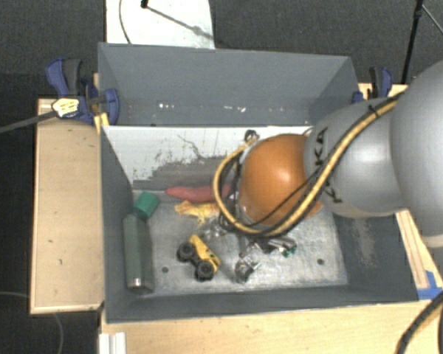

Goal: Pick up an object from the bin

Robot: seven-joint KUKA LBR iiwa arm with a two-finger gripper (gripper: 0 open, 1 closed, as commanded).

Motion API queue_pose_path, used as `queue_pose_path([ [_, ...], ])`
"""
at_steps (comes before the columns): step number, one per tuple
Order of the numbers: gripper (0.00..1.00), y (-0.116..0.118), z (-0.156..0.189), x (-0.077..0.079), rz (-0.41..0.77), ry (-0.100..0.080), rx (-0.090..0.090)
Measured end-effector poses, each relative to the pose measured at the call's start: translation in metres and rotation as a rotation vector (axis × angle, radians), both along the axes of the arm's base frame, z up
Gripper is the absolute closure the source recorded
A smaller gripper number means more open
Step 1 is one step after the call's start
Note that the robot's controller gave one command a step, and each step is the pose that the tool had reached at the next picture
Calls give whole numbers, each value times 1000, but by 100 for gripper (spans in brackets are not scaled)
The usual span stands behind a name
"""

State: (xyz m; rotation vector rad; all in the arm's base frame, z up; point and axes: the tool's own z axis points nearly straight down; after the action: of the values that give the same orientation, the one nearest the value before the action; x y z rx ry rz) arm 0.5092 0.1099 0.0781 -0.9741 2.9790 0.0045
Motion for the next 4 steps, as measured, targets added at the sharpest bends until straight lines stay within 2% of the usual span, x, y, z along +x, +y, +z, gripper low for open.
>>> queue_pose_path([
  [1, 100, 53, -4, 7, -240, 3, -2],
  [2, 100, 53, -4, 7, -240, 3, -2],
  [3, 100, 57, 46, 13, -225, 11, -6],
  [4, 0, 53, 41, -2, -224, 5, -2],
])
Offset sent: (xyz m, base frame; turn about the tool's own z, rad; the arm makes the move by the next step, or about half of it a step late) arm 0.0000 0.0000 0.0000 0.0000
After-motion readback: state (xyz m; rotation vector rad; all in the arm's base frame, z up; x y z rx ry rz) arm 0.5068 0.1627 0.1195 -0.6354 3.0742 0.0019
